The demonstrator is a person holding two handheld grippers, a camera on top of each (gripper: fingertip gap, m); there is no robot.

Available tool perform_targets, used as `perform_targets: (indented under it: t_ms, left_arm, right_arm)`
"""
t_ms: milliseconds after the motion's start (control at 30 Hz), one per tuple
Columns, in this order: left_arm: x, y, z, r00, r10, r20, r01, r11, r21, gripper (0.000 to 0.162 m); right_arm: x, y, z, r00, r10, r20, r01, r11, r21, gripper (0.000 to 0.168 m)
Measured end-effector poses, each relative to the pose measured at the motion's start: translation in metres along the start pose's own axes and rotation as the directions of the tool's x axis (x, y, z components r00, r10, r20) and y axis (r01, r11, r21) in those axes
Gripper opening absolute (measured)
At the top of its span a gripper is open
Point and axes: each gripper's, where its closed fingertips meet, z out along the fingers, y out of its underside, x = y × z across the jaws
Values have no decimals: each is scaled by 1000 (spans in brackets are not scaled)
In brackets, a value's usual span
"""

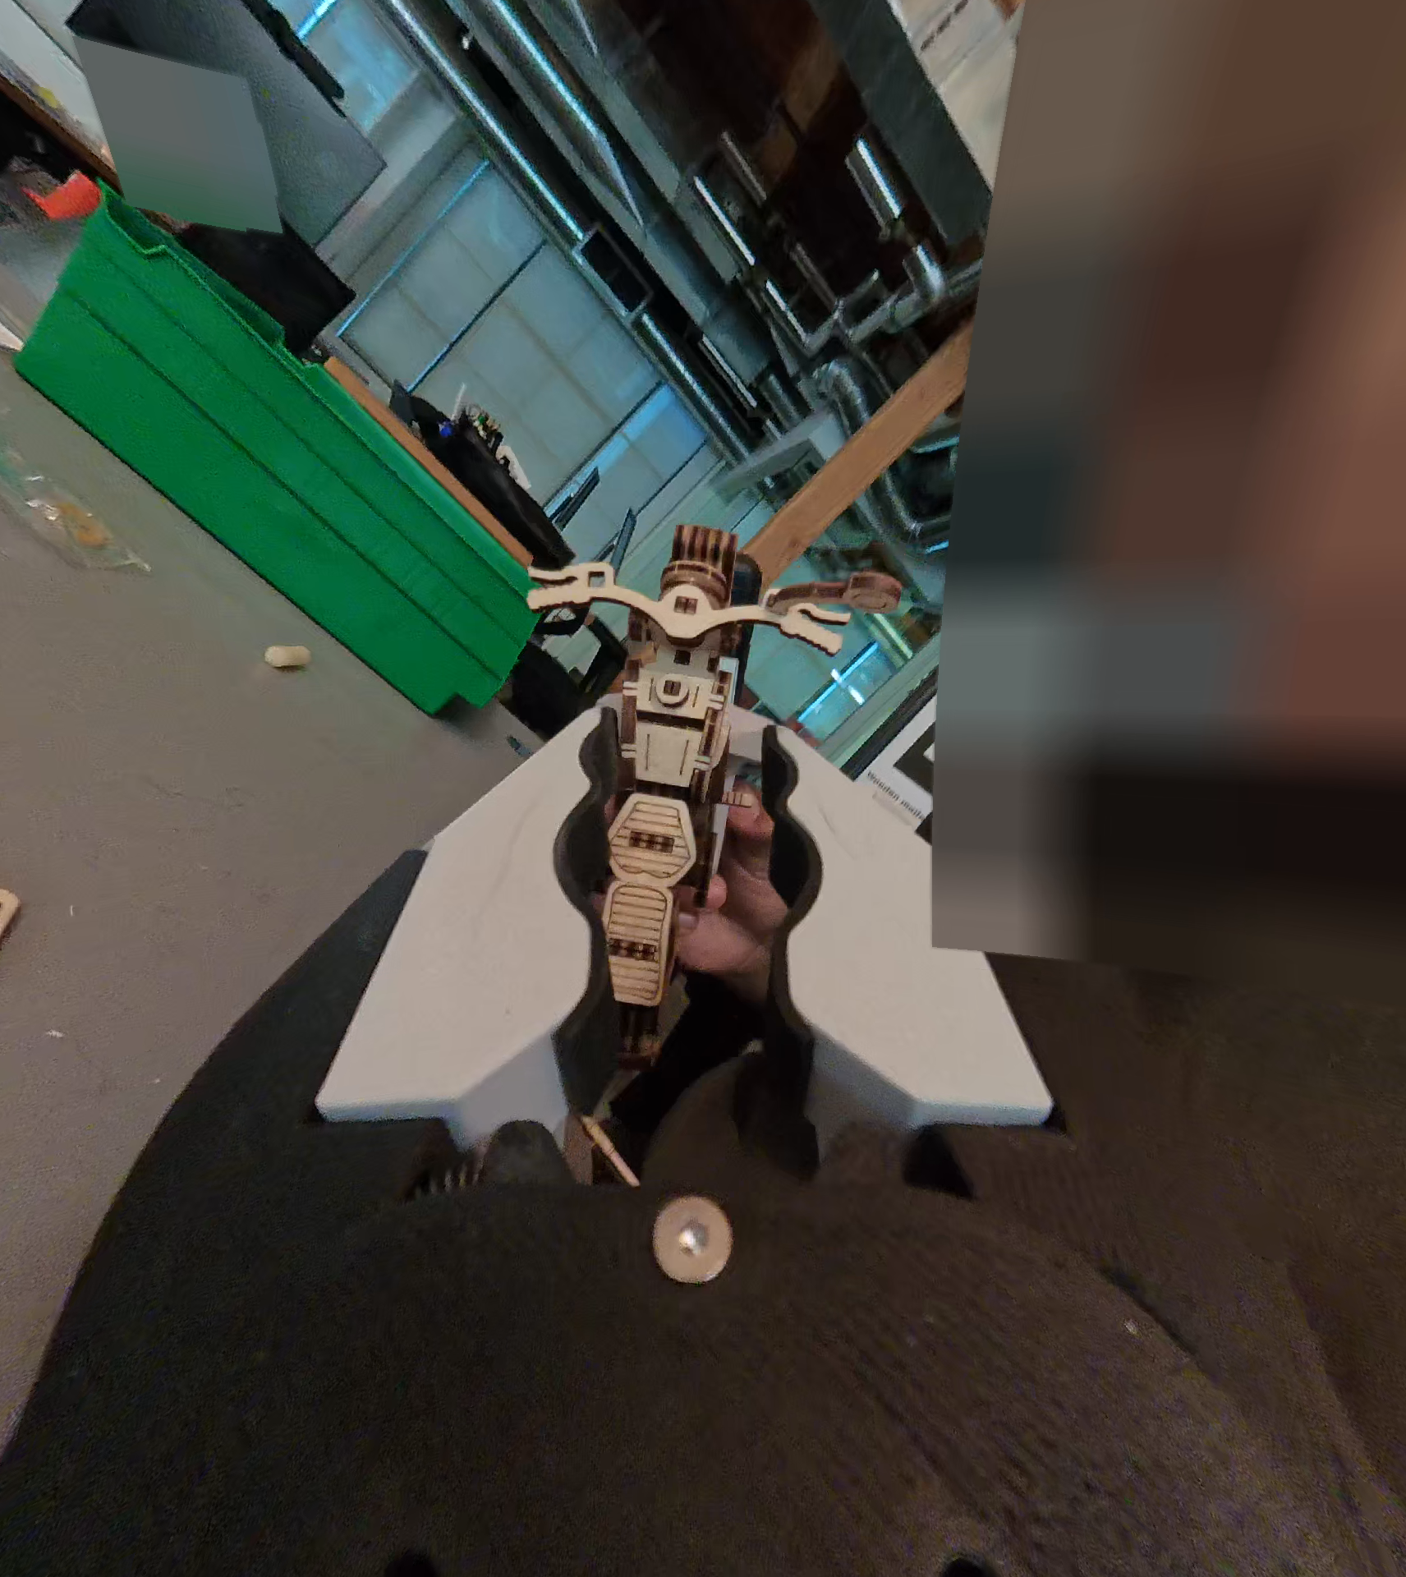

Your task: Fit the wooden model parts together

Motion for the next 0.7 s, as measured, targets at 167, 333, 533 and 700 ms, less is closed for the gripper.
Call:
perform_targets:
  t_ms: [167, 333, 533, 700]
  left_arm:
    - [-4, 8, -3, 996, 80, 40, -75, 991, -111, 40]
    - [-8, 17, -8, 991, 121, 53, -109, 974, -197, 35]
    - [-11, 18, -11, 990, 124, 61, -109, 971, -212, 29]
    - [-14, 19, -14, 990, 122, 68, -103, 968, -229, 30]
  right_arm:
    - [1, 0, -4, 1000, -11, 9, 11, 1000, -23, 7]
    - [2, 4, -5, 999, 21, 33, -19, 999, -50, 7]
    - [4, 9, -4, 996, 73, 54, -69, 995, -66, 7]
    - [6, 11, -3, 995, 86, 56, -82, 994, -77, 7]
